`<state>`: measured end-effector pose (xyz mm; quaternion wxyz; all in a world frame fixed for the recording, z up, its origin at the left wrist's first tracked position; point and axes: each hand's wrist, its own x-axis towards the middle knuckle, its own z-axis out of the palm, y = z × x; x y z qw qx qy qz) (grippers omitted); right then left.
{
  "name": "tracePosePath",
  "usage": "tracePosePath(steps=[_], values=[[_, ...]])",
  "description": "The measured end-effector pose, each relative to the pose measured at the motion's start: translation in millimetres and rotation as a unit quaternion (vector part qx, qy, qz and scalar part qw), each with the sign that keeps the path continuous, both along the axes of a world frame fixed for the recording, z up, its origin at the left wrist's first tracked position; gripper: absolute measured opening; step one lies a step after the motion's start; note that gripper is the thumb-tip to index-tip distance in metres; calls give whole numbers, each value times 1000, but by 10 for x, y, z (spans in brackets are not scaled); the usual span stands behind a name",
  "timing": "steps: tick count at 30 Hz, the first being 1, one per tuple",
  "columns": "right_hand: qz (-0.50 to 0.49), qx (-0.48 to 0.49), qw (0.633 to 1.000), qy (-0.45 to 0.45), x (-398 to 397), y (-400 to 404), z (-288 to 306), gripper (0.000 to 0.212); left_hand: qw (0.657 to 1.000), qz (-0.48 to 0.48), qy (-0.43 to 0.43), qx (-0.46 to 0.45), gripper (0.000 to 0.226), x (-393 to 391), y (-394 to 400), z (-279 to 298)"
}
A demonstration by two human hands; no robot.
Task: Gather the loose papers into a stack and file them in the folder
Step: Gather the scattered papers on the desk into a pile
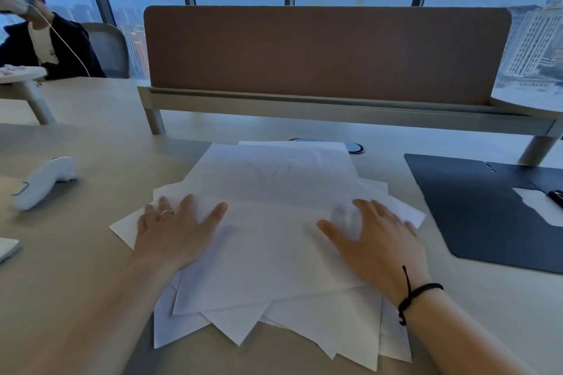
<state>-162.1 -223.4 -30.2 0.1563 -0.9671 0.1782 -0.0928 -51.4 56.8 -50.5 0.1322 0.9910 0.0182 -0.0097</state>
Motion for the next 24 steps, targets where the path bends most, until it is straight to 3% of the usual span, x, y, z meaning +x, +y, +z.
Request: tracePosePath(steps=[3, 7, 12, 15, 17, 20, 22, 24], values=[[1, -13, 996, 87, -164, -38, -67, 114, 999, 26, 20, 17, 106, 31, 56, -4], [63, -4, 987, 149, -127, -69, -36, 120, 994, -104, 5, 27, 108, 73, 35, 15], [112, 19, 976, 184, 50, -290, 39, 123, 974, -206, 7, -93, 99, 250, 62, 94], [111, 11, 979, 170, 64, -406, 22, 119, 978, -174, -42, -109, 81, 278, 111, 132], [60, -34, 993, 92, 34, -451, 50, 110, 989, -118, -72, -54, 83, 339, 210, 93], [-40, -114, 992, -34, -69, -348, 102, 79, 999, -42, -28, 12, 89, 409, 326, -33], [-30, -87, 996, -13, -141, -124, 103, 65, 999, -18, -29, 15, 85, 403, 315, -68], [18, -64, 996, 53, -160, 146, 45, 67, 999, -16, -43, 15, 86, 401, 265, -53]])
